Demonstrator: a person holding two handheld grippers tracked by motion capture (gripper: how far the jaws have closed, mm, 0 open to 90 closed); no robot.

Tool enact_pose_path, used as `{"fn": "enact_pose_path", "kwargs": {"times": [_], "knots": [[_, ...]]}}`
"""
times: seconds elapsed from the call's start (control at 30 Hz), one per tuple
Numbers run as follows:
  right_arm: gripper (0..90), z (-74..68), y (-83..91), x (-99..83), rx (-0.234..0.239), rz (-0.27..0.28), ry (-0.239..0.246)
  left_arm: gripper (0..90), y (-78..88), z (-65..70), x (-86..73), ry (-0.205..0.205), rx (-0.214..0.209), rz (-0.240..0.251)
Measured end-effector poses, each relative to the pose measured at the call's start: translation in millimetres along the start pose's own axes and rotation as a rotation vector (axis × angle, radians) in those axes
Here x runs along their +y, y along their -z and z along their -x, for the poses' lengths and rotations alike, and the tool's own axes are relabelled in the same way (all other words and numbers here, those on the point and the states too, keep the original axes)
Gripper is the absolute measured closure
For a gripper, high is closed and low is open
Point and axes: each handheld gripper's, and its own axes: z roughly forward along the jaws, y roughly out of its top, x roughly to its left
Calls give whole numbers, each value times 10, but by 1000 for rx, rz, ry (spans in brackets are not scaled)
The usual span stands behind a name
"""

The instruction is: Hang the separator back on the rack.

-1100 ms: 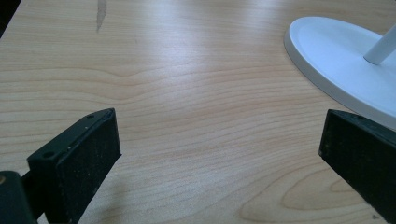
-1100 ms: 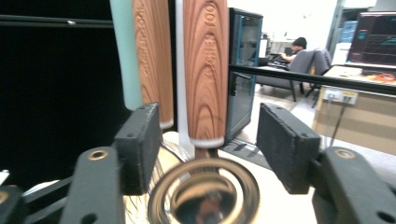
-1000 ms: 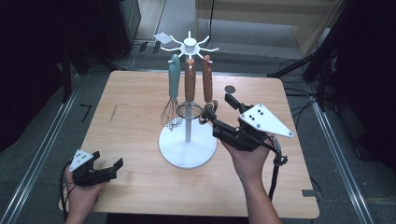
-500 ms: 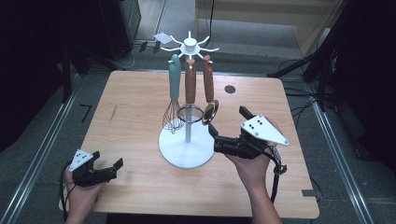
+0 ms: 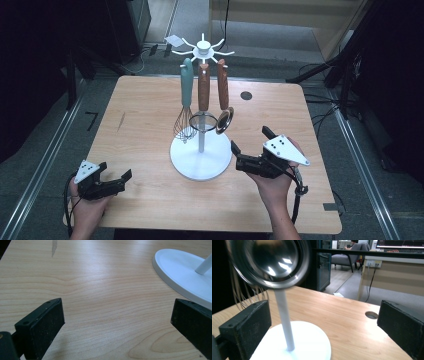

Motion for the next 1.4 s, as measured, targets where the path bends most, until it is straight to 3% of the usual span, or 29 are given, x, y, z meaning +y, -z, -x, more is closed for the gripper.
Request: {"fn": "enact_pose_path", "kwargs": {"times": [0.27,0.53,0.97,1.2,1.4], "knots": [[0,133,-36,-310,-1,-42,-16,0,0,4,-1,-1,1,0],[0,254,-74,-595,-35,-90,-37,0,1,3,-1,6,4,0],[0,477,-75,-912,-99,-174,-50,0,1,5,-2,8,6,1],[0,640,-1,-1036,-114,-186,-100,0,1,4,-2,11,8,0],[0,716,38,-1082,-136,-193,-97,0,3,3,-3,11,8,-1]]}}
